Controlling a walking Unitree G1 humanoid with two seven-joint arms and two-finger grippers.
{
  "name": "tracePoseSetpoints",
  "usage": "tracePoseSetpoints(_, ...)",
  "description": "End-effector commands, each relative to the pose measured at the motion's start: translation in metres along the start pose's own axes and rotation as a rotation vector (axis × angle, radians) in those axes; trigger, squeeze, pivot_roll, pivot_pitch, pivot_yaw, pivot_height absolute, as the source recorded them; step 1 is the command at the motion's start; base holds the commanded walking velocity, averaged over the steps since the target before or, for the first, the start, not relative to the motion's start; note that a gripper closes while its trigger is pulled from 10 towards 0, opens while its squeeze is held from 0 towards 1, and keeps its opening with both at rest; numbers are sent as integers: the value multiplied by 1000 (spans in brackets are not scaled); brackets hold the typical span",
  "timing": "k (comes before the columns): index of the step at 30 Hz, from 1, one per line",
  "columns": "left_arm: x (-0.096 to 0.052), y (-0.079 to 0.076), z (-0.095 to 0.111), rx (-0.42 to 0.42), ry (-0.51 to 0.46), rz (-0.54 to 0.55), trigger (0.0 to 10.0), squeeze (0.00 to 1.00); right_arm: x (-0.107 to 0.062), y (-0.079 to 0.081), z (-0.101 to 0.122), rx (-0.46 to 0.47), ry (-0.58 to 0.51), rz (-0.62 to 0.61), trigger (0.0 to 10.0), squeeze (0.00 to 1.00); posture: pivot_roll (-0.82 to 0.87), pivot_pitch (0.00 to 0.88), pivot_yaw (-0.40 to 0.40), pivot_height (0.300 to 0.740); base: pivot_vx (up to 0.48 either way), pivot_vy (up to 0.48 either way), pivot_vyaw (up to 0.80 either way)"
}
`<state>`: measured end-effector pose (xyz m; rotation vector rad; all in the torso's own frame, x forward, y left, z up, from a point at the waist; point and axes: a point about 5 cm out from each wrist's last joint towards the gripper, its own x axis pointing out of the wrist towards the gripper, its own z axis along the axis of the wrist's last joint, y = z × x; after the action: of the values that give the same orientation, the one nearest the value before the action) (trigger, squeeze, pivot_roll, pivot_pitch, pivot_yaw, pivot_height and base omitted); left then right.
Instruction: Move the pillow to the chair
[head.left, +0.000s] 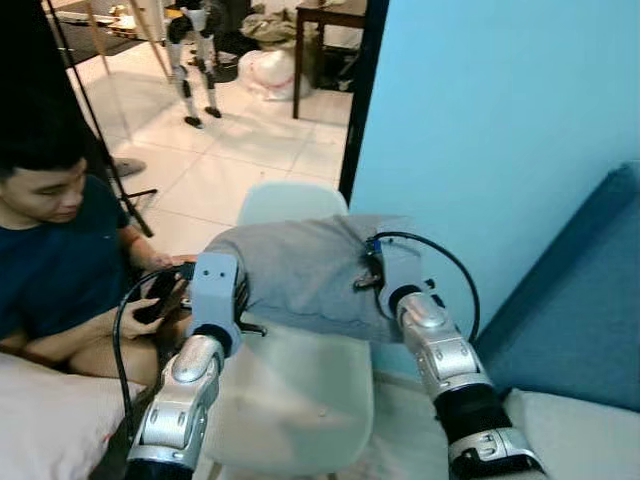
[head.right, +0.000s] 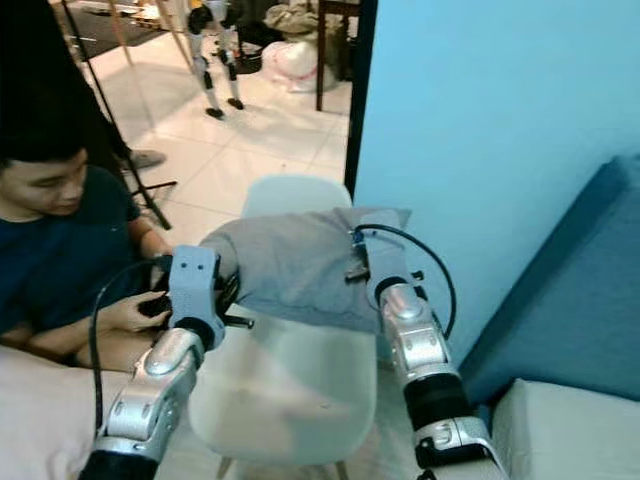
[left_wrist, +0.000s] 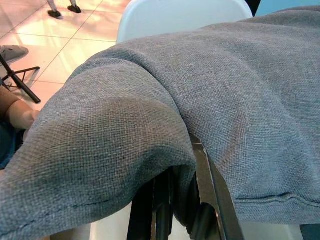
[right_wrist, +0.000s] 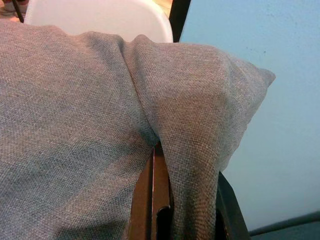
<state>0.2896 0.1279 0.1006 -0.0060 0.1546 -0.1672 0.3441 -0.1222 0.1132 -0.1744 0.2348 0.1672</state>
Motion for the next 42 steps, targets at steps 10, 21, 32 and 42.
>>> tracePoseSetpoints(10, -1, 3, -3, 75, 24, 8, 10000, 0, -1, 17, 1, 17, -23, 41, 10000, 0, 6, 1, -61, 715, 0, 0, 0)
tracePoseSetpoints(21, 3, -6, 4, 58, 5, 14, 10000, 0, 1, 20, 5, 19, -39, 47, 10000, 0, 12, 5, -55, 695, 0, 0, 0)
tracePoseSetpoints(32, 7, -5, 6, 77, 1, 14, 10000, 0, -1, 25, 0, 26, -25, 39, 10000, 0, 16, 1, -52, 680, 0, 0, 0)
tracePoseSetpoints(42, 7, -8, 3, 88, 13, 20, 10000, 0, 0, 28, 0, 11, -8, 36, 10000, 0, 15, 0, -48, 670, 0, 0, 0)
